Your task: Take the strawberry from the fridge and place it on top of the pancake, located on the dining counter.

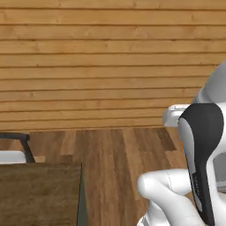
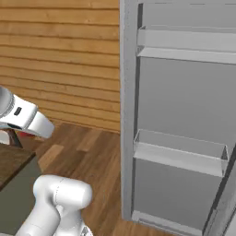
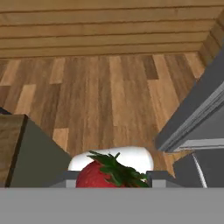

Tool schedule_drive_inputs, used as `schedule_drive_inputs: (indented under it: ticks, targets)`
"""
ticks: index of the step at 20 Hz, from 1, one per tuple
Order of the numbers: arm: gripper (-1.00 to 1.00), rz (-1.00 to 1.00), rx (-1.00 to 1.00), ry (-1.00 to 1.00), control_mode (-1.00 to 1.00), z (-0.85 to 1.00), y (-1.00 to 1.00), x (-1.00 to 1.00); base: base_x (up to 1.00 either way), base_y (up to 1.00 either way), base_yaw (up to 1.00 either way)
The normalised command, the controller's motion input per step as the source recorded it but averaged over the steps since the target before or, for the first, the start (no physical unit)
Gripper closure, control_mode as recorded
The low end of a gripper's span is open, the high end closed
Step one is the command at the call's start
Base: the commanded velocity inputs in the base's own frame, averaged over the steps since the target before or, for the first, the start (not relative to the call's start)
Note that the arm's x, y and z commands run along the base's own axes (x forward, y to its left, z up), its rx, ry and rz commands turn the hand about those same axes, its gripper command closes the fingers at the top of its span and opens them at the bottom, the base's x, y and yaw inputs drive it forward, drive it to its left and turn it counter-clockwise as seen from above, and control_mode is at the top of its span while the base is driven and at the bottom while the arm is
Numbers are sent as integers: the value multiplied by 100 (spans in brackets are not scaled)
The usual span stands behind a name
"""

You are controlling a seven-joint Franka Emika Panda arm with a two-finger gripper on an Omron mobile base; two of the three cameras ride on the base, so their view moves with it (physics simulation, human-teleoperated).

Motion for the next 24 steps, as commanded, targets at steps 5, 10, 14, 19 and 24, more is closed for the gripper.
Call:
schedule_drive_inputs:
  ticks: [5,10,14,19,24]
  targets:
    - [100,0,0,0,100,0,0,0,2,18,95]
    - [100,0,0,0,100,0,0,0,41,2,68]
    - [100,0,0,0,100,0,0,0,100,-85,31]
    - [100,0,0,0,100,0,0,0,100,-33,11]
    - [100,0,0,0,100,0,0,0,100,-14,0]
